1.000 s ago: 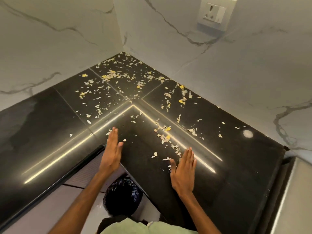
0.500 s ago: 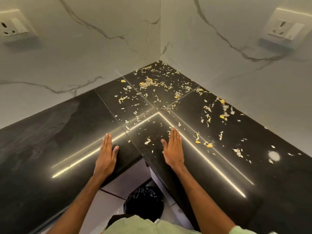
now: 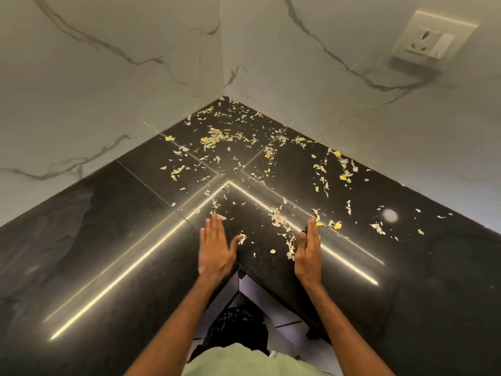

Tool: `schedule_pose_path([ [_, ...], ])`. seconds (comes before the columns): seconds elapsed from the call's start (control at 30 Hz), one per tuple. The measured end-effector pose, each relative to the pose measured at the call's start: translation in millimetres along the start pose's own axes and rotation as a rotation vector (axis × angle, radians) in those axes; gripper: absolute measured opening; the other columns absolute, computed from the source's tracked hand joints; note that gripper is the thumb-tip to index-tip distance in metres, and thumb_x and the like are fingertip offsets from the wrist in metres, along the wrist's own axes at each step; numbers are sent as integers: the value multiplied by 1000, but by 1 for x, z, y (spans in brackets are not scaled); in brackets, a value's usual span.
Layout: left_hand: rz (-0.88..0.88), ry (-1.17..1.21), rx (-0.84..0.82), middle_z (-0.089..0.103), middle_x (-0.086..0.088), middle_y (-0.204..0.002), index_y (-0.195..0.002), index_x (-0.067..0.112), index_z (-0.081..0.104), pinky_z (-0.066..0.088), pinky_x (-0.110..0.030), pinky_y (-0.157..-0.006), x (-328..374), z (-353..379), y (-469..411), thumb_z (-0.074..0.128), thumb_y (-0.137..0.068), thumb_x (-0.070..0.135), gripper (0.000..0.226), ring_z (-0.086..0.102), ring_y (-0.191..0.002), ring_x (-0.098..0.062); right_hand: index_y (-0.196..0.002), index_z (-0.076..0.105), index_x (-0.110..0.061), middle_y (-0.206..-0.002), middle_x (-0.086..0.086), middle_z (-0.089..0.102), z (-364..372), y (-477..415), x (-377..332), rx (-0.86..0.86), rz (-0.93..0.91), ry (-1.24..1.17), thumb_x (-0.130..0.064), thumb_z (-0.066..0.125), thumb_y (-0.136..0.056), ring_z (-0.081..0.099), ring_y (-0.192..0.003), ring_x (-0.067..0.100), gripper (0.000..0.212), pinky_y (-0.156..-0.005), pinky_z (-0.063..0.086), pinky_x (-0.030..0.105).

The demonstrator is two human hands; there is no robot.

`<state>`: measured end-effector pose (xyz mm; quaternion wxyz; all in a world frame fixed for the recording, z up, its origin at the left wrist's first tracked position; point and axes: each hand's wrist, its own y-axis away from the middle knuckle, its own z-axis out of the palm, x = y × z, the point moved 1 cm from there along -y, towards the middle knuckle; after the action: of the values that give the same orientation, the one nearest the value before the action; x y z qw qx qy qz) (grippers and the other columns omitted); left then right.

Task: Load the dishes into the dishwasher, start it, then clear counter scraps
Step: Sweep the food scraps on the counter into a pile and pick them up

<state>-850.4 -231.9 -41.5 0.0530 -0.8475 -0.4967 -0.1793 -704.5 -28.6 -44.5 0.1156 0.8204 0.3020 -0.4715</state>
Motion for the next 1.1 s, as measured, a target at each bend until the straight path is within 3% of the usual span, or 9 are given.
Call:
schedule_pose_path([
  [0.13, 154, 221, -123, -20, -3, -162, -156, 11, -12, -8, -38, -124, 74, 18, -7, -12, -89, 73, 92, -17, -151, -19, -157, 23, -17, -163, -5, 21, 4, -5, 0, 27, 17, 23, -49, 28, -104, 12, -150, 2, 62, -125, 12, 38],
  [0.23, 181, 683, -195, -20, 12, -161, -158, 21, -8, -8, -34, -123, 99, 6, -21, -1, -83, 84, 97, -18, -149, -6, -158, 19, -18, -165, -5, 15, 3, 0, -7, -19, -22, 70, -47, 28, -105, 6, -151, 2, 61, -125, 6, 39],
  [0.4, -52, 1016, 134, -3, 15, -163, -158, 25, 4, 2, -30, -124, 50, -35, -36, 19, -95, 65, 76, -1, -148, 3, -159, 3, -17, -166, -4, -8, 30, 9, -44, -403, -457, 483, -50, 28, -104, -14, -151, 8, 68, -122, -12, 38],
  [0.5, -139, 938, 242, 1, 15, -164, -158, 26, 8, 4, -35, -125, 2, -31, -31, 20, -101, 54, 65, 1, -149, 1, -159, 1, -15, -166, -2, -13, 67, 16, -62, -563, -735, 680, -52, 20, -105, -18, -151, 11, 68, -121, -11, 45],
  [0.6, -186, 840, 281, 1, 15, -165, -159, 25, 10, 3, -38, -125, -23, -20, -13, 21, -101, 53, 64, -2, -149, 5, -158, 13, -14, -166, -4, -3, 89, 15, -67, -658, -781, 717, -45, 20, -106, -12, -152, 10, 61, -121, 0, 49],
  [0.73, -159, 714, 268, 0, 17, -164, -159, 27, 9, 5, -37, -124, -22, -11, 6, 24, -103, 50, 62, -3, -148, 5, -158, 6, -17, -165, -5, -6, 78, -22, -55, -623, -649, 783, -45, 12, -106, -15, -151, 11, 59, -122, -5, 50],
  [0.9, -95, 501, 223, -5, 13, -165, -159, 23, 3, 5, -35, -124, -6, -7, 13, 14, -96, 68, 78, -8, -149, 1, -159, 11, -18, -166, -5, -2, 26, -61, -49, -493, -638, 762, -46, 16, -106, -9, -152, 12, 59, -121, -14, 46],
  [1.0, -70, 337, 138, -9, 5, -164, -158, 17, -1, 3, -38, -125, 19, 5, 14, 6, -91, 75, 89, -10, -151, -9, -158, -1, -23, -165, -8, -12, -22, -71, -28, -339, -416, 621, -49, 12, -107, -17, -151, 10, 59, -120, -18, 44],
  [1.1, -4, 126, 52, -13, -2, -164, -157, 11, -5, -4, -38, -124, 62, 28, 14, 1, -89, 78, 95, -14, -151, -17, -159, 4, -21, -166, -5, -7, -83, -84, 23, -195, -182, 589, -54, 13, -106, -12, -152, 12, 62, -121, -12, 47],
])
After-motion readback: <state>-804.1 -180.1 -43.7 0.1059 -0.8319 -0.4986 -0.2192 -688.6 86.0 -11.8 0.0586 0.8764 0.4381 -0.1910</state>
